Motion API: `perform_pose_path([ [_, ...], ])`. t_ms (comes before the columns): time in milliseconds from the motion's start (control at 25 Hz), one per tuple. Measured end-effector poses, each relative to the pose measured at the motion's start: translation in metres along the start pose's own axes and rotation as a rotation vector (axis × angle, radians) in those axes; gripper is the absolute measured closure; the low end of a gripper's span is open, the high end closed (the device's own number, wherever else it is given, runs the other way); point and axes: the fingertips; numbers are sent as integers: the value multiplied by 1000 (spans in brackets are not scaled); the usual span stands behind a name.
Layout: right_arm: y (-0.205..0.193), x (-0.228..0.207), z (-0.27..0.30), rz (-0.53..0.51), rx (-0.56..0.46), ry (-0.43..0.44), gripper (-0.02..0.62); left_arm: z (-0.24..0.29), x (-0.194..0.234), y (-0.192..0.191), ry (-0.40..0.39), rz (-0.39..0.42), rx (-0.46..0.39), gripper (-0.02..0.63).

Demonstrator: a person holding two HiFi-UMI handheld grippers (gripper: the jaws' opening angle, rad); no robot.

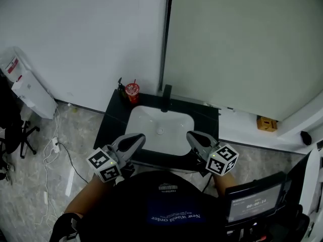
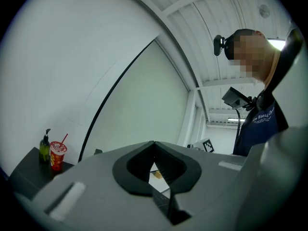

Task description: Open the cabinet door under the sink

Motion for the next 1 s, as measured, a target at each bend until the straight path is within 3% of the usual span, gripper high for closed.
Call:
perform_pose_path([
  [360,7,-11,36,-27,16,-51,595,6,33,10,-46,48,29,606],
  [1000,15,-20,48,-28,21,-90,595,16,58,13,-86,30,53,606],
])
Point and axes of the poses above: the fingertips, and each gripper's own axes: z forward along the fingers, x to its left, y out of its top, and after that the axes turned 12 degrees about x, right-handed
